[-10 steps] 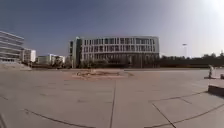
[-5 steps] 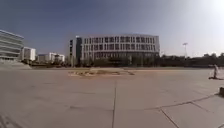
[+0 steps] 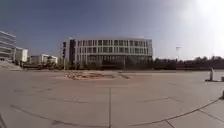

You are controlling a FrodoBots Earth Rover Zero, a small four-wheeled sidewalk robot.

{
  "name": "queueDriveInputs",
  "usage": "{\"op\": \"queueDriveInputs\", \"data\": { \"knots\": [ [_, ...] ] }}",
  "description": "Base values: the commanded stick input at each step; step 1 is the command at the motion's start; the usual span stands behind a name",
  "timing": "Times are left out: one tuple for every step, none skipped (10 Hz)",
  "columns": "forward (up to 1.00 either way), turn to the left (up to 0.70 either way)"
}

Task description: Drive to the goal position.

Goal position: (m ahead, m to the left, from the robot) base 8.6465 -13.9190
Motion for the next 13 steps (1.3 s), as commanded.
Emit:
{"op": "queueDriveInputs", "data": {
  "knots": [
    [0.7, -0.34],
    [0.7, -0.33],
    [0.7, -0.34],
    [0.7, -0.33],
    [0.7, -0.13],
    [0.7, -0.02],
    [0.7, 0.0],
    [0.7, 0.0],
    [0.7, 0.0],
    [0.7, 0.0],
    [0.7, 0.0],
    [0.7, 0.0],
    [0.7, 0.0]
  ]
}}
